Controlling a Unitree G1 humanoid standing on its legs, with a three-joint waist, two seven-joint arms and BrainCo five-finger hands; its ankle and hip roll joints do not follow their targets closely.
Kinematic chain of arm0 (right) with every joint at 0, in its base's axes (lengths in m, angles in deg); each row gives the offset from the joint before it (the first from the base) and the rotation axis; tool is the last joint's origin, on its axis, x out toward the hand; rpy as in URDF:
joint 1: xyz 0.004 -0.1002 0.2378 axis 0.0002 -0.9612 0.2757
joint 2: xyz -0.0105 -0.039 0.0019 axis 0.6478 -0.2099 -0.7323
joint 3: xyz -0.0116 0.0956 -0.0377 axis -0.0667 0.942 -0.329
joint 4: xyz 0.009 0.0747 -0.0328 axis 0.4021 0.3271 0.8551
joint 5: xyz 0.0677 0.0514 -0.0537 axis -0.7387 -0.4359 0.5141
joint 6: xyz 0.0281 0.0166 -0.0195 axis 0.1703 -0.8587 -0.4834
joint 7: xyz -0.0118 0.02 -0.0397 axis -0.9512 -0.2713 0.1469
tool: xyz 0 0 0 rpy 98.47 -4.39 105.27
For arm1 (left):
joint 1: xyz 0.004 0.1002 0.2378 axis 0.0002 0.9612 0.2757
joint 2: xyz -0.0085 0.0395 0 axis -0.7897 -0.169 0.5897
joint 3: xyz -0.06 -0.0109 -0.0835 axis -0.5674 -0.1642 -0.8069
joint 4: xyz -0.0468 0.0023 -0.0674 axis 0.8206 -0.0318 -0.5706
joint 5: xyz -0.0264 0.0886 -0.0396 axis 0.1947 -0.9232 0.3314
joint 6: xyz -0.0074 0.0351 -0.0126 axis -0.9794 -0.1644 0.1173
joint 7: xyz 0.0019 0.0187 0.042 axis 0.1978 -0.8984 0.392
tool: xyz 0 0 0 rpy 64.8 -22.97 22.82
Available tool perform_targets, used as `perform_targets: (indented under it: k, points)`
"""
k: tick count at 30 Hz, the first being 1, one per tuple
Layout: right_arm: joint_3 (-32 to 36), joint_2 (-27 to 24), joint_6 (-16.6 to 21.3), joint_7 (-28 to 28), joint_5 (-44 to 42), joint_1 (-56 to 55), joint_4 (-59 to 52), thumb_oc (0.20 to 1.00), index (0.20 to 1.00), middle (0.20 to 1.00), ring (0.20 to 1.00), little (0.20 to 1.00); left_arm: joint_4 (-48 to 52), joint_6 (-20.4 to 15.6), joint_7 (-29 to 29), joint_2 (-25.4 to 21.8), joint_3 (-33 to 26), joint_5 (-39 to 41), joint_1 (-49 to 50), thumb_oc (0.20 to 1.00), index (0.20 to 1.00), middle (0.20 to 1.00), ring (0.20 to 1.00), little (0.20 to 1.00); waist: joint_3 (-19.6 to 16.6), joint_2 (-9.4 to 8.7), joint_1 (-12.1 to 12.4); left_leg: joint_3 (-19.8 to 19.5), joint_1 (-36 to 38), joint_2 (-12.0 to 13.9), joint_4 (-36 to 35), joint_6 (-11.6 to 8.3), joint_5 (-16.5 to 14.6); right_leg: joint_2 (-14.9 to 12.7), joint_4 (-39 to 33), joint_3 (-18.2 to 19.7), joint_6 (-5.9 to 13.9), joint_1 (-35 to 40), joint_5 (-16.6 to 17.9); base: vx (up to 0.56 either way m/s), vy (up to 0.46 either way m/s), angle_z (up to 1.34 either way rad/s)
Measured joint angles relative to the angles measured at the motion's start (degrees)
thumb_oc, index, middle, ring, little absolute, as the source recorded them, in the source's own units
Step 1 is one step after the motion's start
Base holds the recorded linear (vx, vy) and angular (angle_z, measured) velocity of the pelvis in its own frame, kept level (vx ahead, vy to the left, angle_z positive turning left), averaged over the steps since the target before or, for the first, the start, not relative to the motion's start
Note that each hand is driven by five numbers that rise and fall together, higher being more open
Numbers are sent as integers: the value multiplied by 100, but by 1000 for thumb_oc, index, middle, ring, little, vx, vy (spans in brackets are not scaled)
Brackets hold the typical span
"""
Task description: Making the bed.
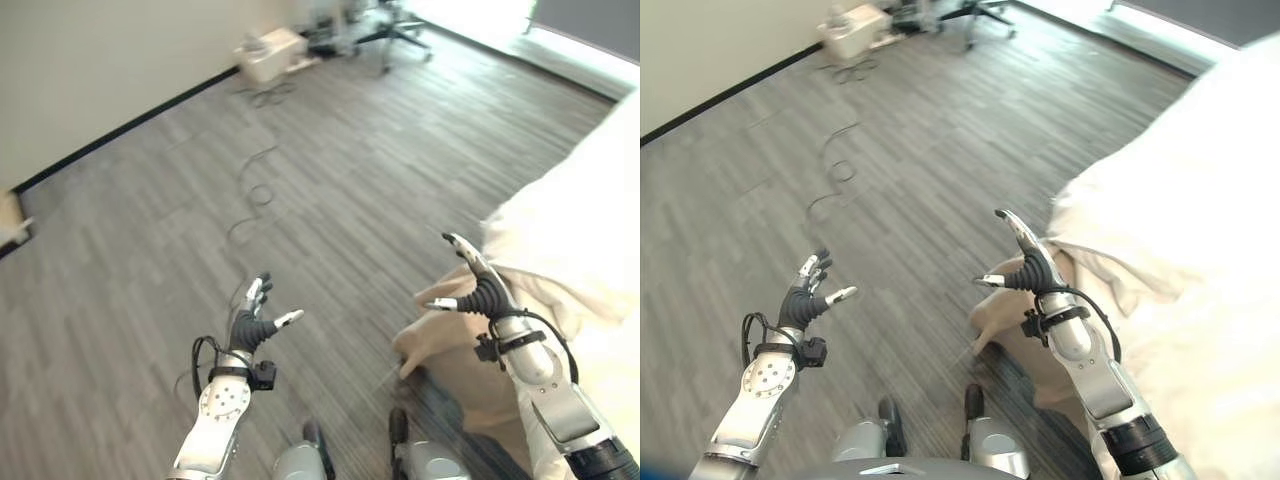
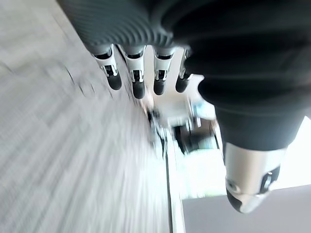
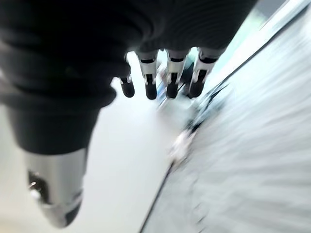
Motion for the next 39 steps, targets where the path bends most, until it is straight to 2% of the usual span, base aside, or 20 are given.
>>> perform_targets:
  k: [1, 3, 4, 7, 10, 11, 12, 14, 17, 19, 22, 24, 26, 27, 29, 31, 34, 35, 36, 39]
  points:
    - [277, -63, 46, 4, 74, -198, -53, 1000, 1000, 1000, 1000, 1000, 53, 0, 7, 3, -3, -6, -5, 1000, 1000, 1000, 1000, 1000, 11, 179, 39, 67, 48, 108, -239, 141, 181, 78, 5, 122, -8, 74, -10, 60, 124, -156]
    - [948, -401, 25, 69, 227, -1003, -271, 1000, 1000, 1000, 1000, 1000, 140, -3, 2, 282, 112, -46, -159, 1000, 1000, 1000, 1000, 1000, 5, 745, -413, 440, 112, 463, -242, 439, 664, 316, 4, 148, 138, 290, -178, 105, 225, -53]
    - [1096, -374, 22, 58, 268, -1228, -278, 1000, 1000, 1000, 1000, 1000, 200, -1, -1, 327, 114, -53, -161, 1000, 1000, 1000, 1000, 1000, 3, 727, -574, 513, 212, 418, -284, 216, 860, 223, 17, 145, 228, 384, -285, 87, 226, -15]
    - [1098, -17, 100, 53, 448, -1763, -390, 1000, 1000, 1000, 1000, 1000, 526, -12, 14, 122, 126, -226, -143, 1000, 1000, 1000, 1000, 1000, 49, 381, -758, 1170, 546, -58, -329, 367, 544, -338, 721, 219, 610, -35, -718, 28, 174, -92]
    - [648, 396, 172, 28, 670, -1790, -582, 1000, 1000, 1000, 1000, 1000, 465, 16, 125, -458, 73, -506, -521, 1000, 1000, 1000, 1000, 1000, 139, 232, -826, 1518, 901, -340, -309, 516, 434, -736, 1170, -294, 922, -426, -589, -144, 139, -145]
    - [570, 472, 171, 44, 677, -1592, -597, 1000, 1000, 1000, 1000, 1000, 505, 44, 152, -606, 90, -633, -675, 1000, 1000, 1000, 1000, 1000, 188, 207, -806, 1632, 953, -337, -247, 566, 400, -848, 909, -1012, 976, -345, -317, -72, 33, -105]
    - [451, 436, 272, 58, 729, -1244, -463, 1000, 1000, 1000, 1000, 1000, 494, 56, 193, -751, 59, -748, -904, 1000, 1000, 1000, 1000, 1000, 241, 325, -648, 2037, 1051, -174, -293, 723, 291, -1024, 1149, -2471, 819, -439, -285, 8, 16, -119]
    - [446, 347, 311, 52, 805, -830, -320, 1000, 1000, 1000, 1000, 1000, 469, 110, 298, -763, 41, -948, -1418, 1000, 1000, 1000, 1000, 1000, 253, 495, -513, 2376, 1118, -39, -258, 695, 141, -1451, 1965, -3604, 854, -454, -443, 38, 6, -78]
    - [493, 249, 353, 52, 831, -730, -321, 1000, 1000, 1000, 1000, 1000, 585, 44, 368, -755, -14, -965, -1422, 1000, 1000, 1000, 1000, 1000, 82, 465, -383, 2543, 1179, 14, -245, 401, 85, -1528, 1662, -3270, 931, -288, -589, 14, -127, -37]
    - [479, 99, 345, 23, 828, -619, -213, 1000, 1000, 1000, 1000, 1000, 637, 136, 350, -740, -14, -1169, -1310, 1000, 1000, 1000, 1000, 1000, 63, 549, -269, 2760, 1286, 315, -15, 87, 96, -1246, 1607, -3518, 673, -333, -672, 37, -190, -76]
    - [563, 56, 459, 24, 817, -830, -260, 1000, 1000, 1000, 1000, 1000, 537, 110, 350, -703, 40, -1420, -1243, 1000, 1000, 1000, 1000, 1000, -440, 538, -126, 3031, 1297, 695, 247, 123, 179, -781, 1121, -3123, 429, -320, -597, 52, -132, -97]
    - [687, -136, 496, 42, 762, -1065, -187, 1000, 1000, 1000, 1000, 1000, 534, 95, 354, -618, 102, -1620, -1201, 1000, 1000, 1000, 1000, 1000, -659, 625, -273, 3244, 1471, 907, 399, 135, 276, -450, 801, -2814, 304, -172, -443, 49, -100, -97]
    - [723, -199, 500, 53, 722, -1264, -133, 1000, 1000, 1000, 1000, 1000, 527, 100, 358, -573, 172, -1645, -1236, 1000, 1000, 1000, 1000, 1000, -689, 488, -418, 3251, 1355, 1036, 820, -40, 250, -510, 736, -2569, 235, -163, -424, 19, -72, -75]
    - [668, -350, 543, 42, 682, -1296, -16, 1000, 1000, 1000, 1000, 1000, 505, 113, 412, -479, 190, -1750, -1355, 1000, 1000, 1000, 1000, 1000, -707, 519, -415, 3192, 1342, 1022, 1005, -180, 560, -477, 842, -2564, 226, -289, -447, -24, 24, -72]
    - [558, -489, 547, 17, 655, -1217, 263, 1000, 1000, 1000, 1000, 1000, 307, 118, 575, -497, 305, -1893, -1742, 1000, 1000, 1000, 1000, 1000, -692, 432, -334, 3030, 1198, 1120, 1622, -198, 528, -568, 843, -2344, 165, -320, -407, 9, 79, -93]
    - [510, -625, 521, 16, 658, -1075, 642, 1000, 1000, 1000, 1000, 1000, -17, 142, 747, -505, 429, -2147, -2268, 1000, 1000, 1000, 1000, 1000, -652, 254, -277, 2392, 1039, 888, 1438, -531, 137, -675, 672, -1860, 128, -364, -296, 12, 77, -100]
    - [691, -720, 510, 12, 667, -1151, 829, 1000, 1000, 1000, 1000, 1000, -303, 240, 892, -464, 643, -2574, -2835, 1000, 1000, 1000, 1000, 1000, -677, 407, -397, 1974, 1072, 612, 83, -320, 321, -634, 647, -1757, 188, -359, -196, 76, 54, -44]
    - [788, -774, 537, 5, 658, -1219, 930, 1000, 1000, 1000, 1000, 1000, -454, 336, 956, -445, 725, -2804, -3083, 1000, 1000, 1000, 1000, 1000, -634, 466, -541, 2057, 1037, 685, -25, -124, 666, -542, 601, -1759, 265, -313, -193, 119, 54, -18]
    - [903, -755, 581, 10, 572, -1318, 1169, 1000, 1000, 1000, 1000, 1000, -827, 468, 1021, -397, 893, -3121, -3391, 1000, 1000, 1000, 1000, 1000, -698, 639, -785, 2266, 1246, 715, -275, -199, 671, -464, 436, -1795, 401, -142, -187, 129, 64, -5]
    - [909, -703, 572, 0, 324, -1404, 1564, 1000, 1000, 1000, 1000, 1000, -1511, 815, 1038, -409, 966, -3481, -3829, 1000, 1000, 1000, 1000, 1000, -710, 590, -869, 2653, 1388, 549, -364, -275, 185, -691, 382, -1897, 655, -161, -163, 70, 50, -36]
